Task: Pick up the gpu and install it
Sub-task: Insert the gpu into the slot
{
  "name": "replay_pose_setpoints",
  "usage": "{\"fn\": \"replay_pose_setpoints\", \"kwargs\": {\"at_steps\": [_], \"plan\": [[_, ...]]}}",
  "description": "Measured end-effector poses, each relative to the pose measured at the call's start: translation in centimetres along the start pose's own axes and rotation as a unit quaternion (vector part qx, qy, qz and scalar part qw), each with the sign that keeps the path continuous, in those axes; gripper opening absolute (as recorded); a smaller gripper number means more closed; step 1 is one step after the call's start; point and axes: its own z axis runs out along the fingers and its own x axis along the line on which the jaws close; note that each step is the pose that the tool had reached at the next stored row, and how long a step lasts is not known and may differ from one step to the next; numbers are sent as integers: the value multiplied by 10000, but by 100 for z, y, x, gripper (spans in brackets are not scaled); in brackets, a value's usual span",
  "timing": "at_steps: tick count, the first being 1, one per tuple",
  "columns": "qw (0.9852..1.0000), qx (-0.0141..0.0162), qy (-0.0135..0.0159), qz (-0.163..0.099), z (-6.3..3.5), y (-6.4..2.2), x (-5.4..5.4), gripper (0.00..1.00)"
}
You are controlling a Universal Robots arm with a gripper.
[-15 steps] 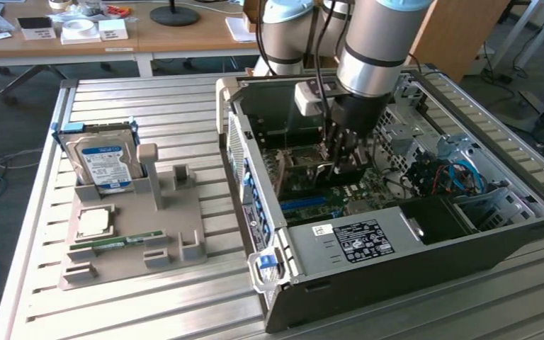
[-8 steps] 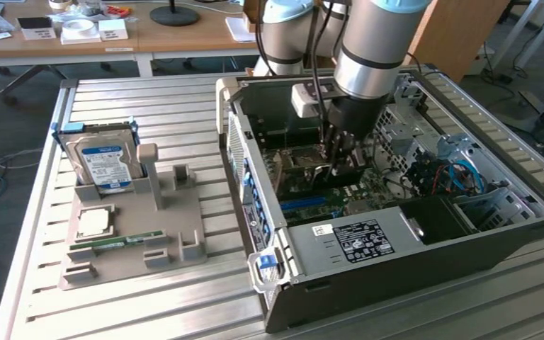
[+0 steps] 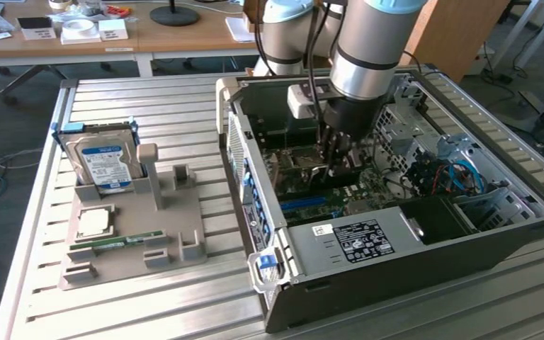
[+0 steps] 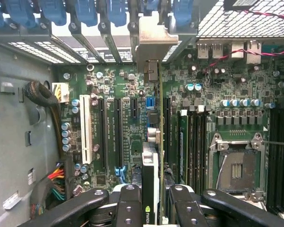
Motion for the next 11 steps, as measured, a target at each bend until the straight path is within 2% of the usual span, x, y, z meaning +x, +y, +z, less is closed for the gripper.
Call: {"fn": "replay_pose_setpoints", "kwargs": {"at_steps": [11], "plan": [[10000,0,0,0,58,28,2,27]]}}
